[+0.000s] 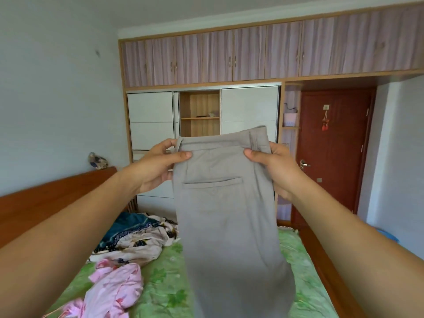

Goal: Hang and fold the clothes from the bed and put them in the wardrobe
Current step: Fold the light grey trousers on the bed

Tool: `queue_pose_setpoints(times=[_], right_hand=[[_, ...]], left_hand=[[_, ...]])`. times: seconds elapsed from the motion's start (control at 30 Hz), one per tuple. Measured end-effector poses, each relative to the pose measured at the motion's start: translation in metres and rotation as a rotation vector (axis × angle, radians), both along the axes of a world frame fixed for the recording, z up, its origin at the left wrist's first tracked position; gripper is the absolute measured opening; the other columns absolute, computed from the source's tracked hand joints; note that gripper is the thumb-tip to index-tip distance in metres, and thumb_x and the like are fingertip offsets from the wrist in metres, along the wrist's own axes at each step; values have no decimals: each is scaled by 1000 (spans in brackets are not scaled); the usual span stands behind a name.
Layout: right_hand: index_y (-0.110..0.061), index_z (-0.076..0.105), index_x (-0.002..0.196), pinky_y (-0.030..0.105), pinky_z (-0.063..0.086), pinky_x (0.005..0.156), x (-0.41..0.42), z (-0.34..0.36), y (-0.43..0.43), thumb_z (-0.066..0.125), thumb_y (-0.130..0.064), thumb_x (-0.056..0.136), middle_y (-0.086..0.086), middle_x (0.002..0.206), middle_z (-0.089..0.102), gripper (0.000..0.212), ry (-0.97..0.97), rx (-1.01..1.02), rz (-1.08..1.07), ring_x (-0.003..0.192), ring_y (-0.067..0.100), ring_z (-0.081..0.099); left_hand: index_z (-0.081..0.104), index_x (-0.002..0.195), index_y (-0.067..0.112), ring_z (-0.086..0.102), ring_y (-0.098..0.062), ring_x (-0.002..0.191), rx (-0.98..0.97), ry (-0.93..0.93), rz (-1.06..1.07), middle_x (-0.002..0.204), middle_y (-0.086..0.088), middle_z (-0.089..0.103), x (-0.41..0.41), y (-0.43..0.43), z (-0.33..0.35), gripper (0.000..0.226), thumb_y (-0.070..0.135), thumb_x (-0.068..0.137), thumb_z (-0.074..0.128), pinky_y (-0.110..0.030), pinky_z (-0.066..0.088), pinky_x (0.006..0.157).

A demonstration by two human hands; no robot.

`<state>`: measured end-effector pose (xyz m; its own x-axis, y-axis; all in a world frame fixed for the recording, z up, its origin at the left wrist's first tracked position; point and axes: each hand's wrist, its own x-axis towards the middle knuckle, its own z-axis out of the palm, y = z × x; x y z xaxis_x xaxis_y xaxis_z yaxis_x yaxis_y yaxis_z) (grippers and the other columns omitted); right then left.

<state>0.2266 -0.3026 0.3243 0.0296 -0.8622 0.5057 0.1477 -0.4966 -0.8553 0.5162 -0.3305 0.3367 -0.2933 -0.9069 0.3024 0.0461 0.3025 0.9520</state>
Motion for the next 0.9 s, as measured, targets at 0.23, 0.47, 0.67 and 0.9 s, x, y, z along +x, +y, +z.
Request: queue_pose_setpoints(times=[0.23, 0.47, 0.67, 0.9], right_hand=[[3, 72, 110, 46, 59, 90, -6, -7, 64, 72, 0, 86, 19, 107, 75, 24, -10, -8, -215, 101, 36, 72], [-16, 81, 86, 27, 59, 69, -44, 23, 138, 79, -5, 80, 9, 96, 78, 12, 67, -170, -382, 88, 22, 76], [-16, 81, 93, 31, 60, 75, -75, 29, 144, 79, -7, 79, 10, 104, 77, 17, 53, -171, -391, 97, 26, 75], [-18, 79, 104, 34, 60, 82, -127, -46, 63, 75, -5, 79, 8, 109, 77, 29, 175, 25, -337, 102, 26, 73]], left_hand=[[57, 124, 18, 70, -17, 107, -62, 26, 44, 113, 1, 74, -44, 45, -33, 26, 27, 100, 59, -38, 58, 87], [62, 120, 9, 69, -17, 106, -246, 156, -128, 115, -7, 73, -75, 82, -6, 25, 18, 97, 61, -28, 56, 89], [64, 117, 5, 71, -19, 100, -257, 160, -206, 112, -11, 73, -99, 80, 12, 43, 28, 81, 70, -28, 58, 83], [60, 120, 0, 67, -24, 106, -185, -94, -115, 116, -16, 70, -139, -1, -56, 27, -1, 93, 62, -40, 53, 98]])
